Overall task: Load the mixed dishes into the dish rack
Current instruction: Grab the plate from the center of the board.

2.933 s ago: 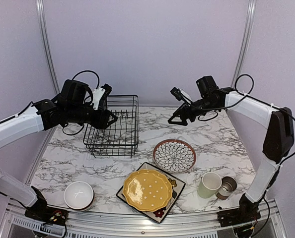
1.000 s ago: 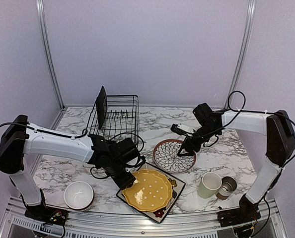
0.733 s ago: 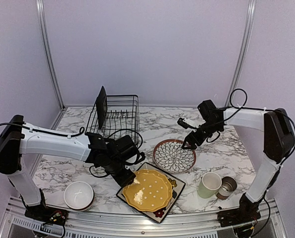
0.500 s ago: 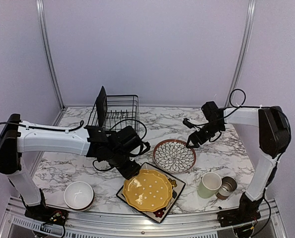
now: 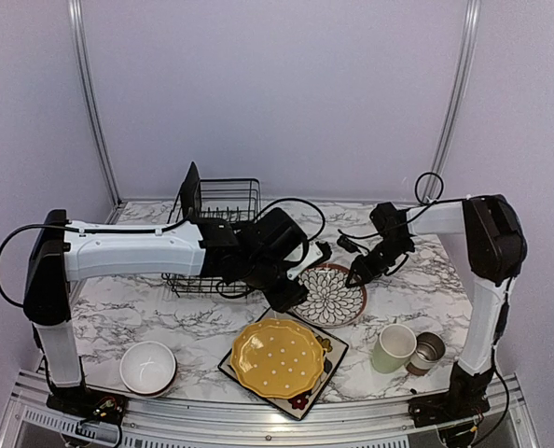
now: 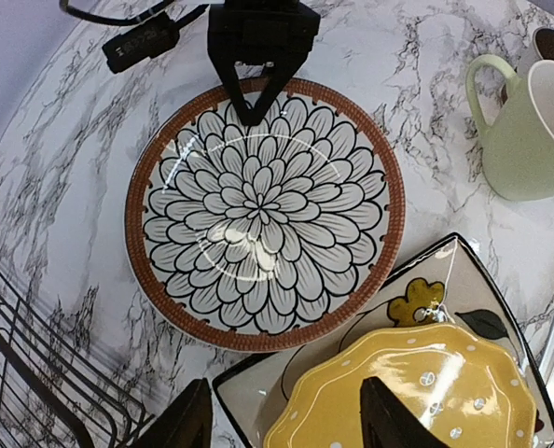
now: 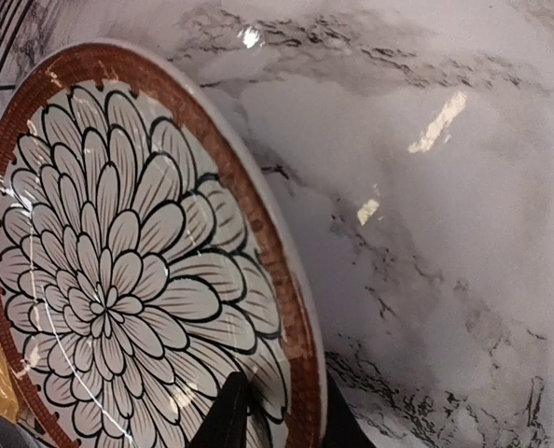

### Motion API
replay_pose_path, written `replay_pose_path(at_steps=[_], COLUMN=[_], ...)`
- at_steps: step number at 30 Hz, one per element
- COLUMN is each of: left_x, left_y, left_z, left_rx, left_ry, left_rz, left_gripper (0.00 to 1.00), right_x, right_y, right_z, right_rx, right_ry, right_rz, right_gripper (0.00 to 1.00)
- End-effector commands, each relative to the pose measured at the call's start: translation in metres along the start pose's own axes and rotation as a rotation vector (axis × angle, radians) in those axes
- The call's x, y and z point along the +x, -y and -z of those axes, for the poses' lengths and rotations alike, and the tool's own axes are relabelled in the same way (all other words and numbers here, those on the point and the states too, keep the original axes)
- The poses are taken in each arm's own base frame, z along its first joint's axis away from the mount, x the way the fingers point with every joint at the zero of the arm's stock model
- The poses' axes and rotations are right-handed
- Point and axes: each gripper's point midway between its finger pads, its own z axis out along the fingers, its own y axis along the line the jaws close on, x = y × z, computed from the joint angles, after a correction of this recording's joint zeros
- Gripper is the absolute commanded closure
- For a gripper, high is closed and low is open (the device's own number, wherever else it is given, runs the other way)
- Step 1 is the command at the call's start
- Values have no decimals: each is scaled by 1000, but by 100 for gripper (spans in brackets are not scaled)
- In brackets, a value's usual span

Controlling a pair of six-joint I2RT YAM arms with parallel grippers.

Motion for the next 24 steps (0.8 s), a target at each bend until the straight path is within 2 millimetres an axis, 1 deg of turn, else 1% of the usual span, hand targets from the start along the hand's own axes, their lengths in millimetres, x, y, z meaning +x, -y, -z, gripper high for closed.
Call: replay_pose_path(at_steps=[1, 4, 6, 8, 10, 14, 19, 24], left_x=[-25, -28, -24, -29, -28, -22, -11, -1], left_y=[28, 40, 49, 52, 57, 66, 64, 62], left_z=[-17, -29, -40, -51, -65, -89, -111, -125], left_rx=[54, 74, 76, 65, 74, 68, 20, -3], left_ry=[45, 38, 14, 5, -10, -40, -86, -123], left_rz=[-189, -257, -311, -333, -338, -364, -385, -404], left_gripper=[44, 44, 44, 44, 44, 45, 47, 50], right_x=[-2, 0, -1, 0, -1, -4, -4, -5], right_y=[-16, -20, -23, -23, -23, -29, -32, -34], right_z=[1, 0, 0, -2, -4, -7, -8, -7], right_rx=[-118, -180, -232, -256, -274, -336, -371, -389], right_ry=[-13, -20, -14, -17, -18, -24, -28, -22], right_rz=[-47, -100, -126, -143, -159, -189, -205, -210], right_gripper=[84, 86, 85, 86, 87, 90, 91, 91])
